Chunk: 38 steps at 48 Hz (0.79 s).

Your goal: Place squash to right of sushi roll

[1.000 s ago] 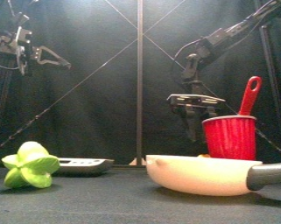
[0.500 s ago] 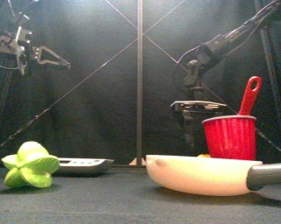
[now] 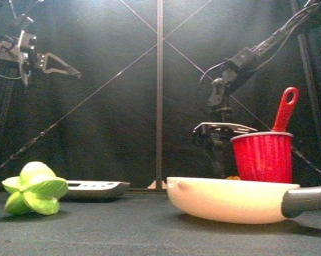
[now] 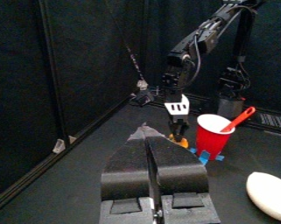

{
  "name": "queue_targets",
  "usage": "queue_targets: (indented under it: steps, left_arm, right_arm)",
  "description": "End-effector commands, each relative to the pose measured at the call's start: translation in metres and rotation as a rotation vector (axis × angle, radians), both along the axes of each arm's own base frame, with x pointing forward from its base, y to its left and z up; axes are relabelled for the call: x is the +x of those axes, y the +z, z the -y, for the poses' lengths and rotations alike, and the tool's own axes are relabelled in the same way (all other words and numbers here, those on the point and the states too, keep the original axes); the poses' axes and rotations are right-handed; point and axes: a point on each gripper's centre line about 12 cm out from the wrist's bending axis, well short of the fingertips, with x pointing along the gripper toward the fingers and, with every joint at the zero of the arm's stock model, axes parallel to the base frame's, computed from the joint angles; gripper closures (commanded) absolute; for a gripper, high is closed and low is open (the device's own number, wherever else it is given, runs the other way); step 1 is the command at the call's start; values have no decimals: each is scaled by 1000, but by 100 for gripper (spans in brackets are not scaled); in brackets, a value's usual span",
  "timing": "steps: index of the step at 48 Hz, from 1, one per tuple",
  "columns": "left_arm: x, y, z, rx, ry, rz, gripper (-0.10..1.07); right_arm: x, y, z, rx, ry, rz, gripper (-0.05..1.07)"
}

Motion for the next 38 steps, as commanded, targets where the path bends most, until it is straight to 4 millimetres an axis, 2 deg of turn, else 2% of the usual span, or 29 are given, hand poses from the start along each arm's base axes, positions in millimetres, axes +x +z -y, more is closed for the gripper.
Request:
queue_targets:
  steps: [1,17,31,38]
  left_arm:
    - [2,7,-1,7,4,19,97]
    - [2,7,-1,8,3,18,97]
    - [2,7,-1,7,4,19,97]
    - [2,7,-1,8,3,18,97]
  right_arm:
    - [1,6,4,-13,1,22,4]
    - [-1,-5,8,3,20,2,8]
    - [-1,-6,15,-5,-8,24,18]
    - [-4,-5,22,-12,-29,30,19]
